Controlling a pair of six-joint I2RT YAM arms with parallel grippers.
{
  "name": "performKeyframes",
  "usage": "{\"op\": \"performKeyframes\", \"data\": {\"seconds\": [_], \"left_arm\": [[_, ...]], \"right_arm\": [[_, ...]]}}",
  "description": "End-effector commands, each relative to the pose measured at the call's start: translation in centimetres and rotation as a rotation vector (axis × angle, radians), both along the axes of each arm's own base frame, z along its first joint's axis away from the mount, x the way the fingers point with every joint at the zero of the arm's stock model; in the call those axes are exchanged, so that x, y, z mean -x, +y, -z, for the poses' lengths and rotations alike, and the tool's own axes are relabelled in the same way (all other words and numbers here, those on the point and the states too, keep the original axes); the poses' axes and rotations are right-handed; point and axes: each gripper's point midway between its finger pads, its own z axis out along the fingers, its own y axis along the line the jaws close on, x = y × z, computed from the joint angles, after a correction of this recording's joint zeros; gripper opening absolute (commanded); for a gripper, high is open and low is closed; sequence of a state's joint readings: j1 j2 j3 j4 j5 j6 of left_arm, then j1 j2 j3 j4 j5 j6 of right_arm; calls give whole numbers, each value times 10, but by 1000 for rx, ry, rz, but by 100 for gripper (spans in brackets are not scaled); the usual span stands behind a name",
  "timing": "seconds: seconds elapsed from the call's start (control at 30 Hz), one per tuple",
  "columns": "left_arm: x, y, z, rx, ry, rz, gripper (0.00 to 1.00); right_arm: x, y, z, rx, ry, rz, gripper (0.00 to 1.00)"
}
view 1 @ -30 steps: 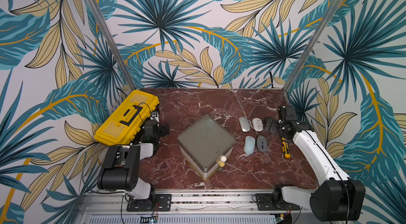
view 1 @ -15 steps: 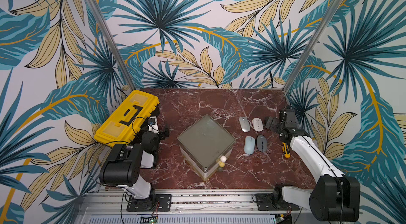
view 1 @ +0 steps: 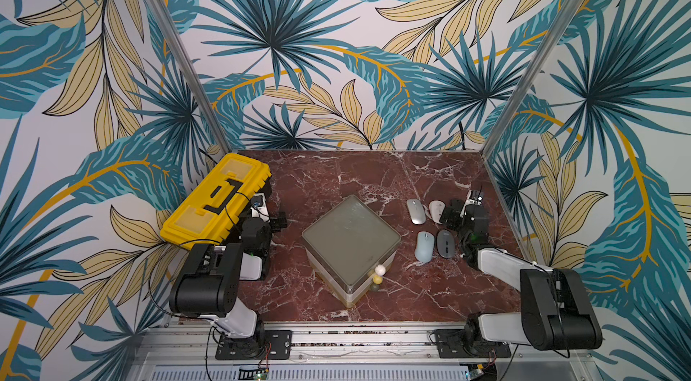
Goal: Take the mice out of the drawer
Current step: Reset both arms
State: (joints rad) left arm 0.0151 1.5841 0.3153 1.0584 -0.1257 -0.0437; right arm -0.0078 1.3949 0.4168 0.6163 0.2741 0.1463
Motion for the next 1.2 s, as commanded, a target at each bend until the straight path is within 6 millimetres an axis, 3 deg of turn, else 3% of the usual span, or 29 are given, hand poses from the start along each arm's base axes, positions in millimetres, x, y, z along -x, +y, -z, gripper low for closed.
{"op": "performKeyframes", "data": {"seconds": [0.0,0.13,0.63,1.17], "left_arm": [[-5,10,-9,6,-13,-47,100],[-6,10,-10,3,-13,-46,100],[-12,-7,-7,-17,17,59,100],[-12,-7,-6,-17,19,59,100]], "right_arm": [[-6,12,-21,49,-171,-63,99],[-13,26,-14,92,-175,-127,99],[-19,21,-8,78,-95,-88,99],[-19,21,-9,79,-96,-88,99]]}}
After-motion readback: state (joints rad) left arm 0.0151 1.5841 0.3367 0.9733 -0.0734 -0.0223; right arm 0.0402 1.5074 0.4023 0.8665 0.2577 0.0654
